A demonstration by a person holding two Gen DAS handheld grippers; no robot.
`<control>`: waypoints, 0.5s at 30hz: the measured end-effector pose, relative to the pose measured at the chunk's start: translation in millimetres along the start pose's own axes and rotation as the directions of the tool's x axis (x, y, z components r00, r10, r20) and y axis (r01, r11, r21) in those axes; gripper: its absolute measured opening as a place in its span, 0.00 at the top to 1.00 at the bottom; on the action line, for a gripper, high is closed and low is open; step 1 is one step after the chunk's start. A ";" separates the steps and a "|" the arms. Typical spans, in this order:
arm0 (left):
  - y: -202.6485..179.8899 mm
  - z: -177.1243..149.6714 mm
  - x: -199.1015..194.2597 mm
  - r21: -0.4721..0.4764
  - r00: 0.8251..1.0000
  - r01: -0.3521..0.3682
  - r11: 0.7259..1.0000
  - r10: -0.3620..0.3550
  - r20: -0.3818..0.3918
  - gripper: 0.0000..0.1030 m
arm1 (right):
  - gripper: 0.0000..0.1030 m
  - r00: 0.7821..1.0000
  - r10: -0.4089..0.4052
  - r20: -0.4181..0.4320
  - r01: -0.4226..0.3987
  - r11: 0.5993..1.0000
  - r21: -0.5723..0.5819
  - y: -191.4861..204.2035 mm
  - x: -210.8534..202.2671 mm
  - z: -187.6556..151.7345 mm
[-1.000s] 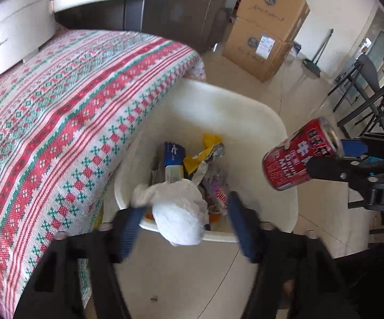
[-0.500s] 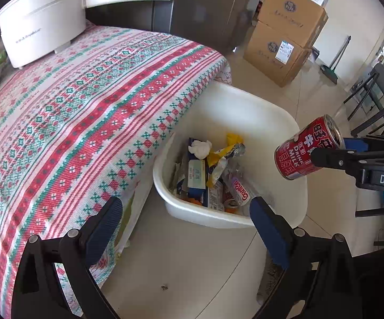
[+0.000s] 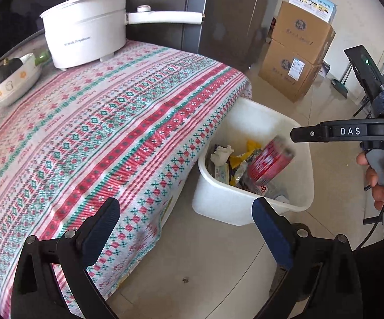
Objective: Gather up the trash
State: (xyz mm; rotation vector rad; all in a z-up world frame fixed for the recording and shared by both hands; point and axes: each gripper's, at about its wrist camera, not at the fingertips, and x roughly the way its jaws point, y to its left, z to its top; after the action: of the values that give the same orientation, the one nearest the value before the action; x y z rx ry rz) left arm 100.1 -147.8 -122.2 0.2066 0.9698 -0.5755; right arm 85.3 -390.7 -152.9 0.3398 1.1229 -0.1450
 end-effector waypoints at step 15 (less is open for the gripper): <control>23.8 -25.4 -80.7 -0.017 0.981 -0.107 0.994 0.108 0.159 0.00 | 0.24 0.992 0.050 0.119 -0.049 0.999 -0.016 28.1 -41.0 -13.3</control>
State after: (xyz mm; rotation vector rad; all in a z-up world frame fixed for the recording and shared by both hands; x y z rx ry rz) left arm 60.1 -87.8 -72.0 0.2009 0.8007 -0.4808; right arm 64.2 -362.1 -115.7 0.3426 0.9958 -0.1127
